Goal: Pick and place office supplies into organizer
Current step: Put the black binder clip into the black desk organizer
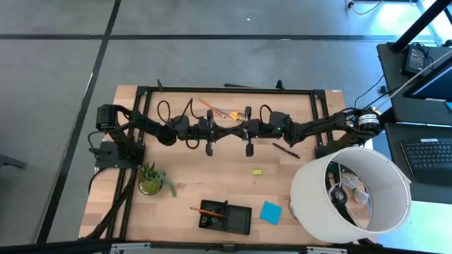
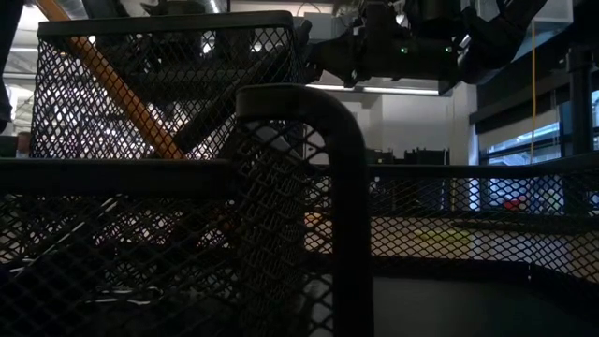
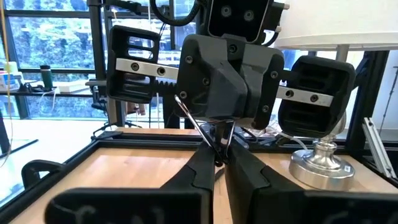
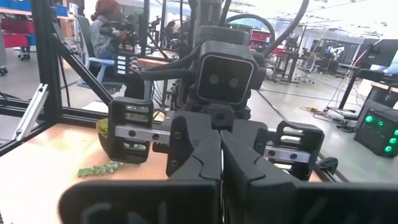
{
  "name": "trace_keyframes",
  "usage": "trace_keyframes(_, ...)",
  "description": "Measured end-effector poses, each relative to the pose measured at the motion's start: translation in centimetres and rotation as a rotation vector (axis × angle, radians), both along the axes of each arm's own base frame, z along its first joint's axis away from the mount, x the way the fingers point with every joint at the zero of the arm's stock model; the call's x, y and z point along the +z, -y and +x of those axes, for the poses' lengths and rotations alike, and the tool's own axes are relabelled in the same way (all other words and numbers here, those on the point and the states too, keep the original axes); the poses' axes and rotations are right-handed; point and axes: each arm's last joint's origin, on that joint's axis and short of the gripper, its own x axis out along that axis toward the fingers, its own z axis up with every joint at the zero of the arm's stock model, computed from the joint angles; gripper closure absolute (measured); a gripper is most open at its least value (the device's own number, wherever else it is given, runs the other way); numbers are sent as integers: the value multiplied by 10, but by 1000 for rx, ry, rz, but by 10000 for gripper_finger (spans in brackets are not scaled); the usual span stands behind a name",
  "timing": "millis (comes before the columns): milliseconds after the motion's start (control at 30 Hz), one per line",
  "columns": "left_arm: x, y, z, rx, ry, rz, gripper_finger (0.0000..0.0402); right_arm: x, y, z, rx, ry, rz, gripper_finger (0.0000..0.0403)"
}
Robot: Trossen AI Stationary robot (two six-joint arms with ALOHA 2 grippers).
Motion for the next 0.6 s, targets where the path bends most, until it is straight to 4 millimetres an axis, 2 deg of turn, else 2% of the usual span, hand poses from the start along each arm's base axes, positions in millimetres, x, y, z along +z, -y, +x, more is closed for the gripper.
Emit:
trace_keyframes(367,0,0,0,-3,-6,29,389,-1,0,0,6,-12,14,329)
trace_keyframes(600,-3,0,0,6,-31,35,389,-3,0,0,-10,-25,13,270)
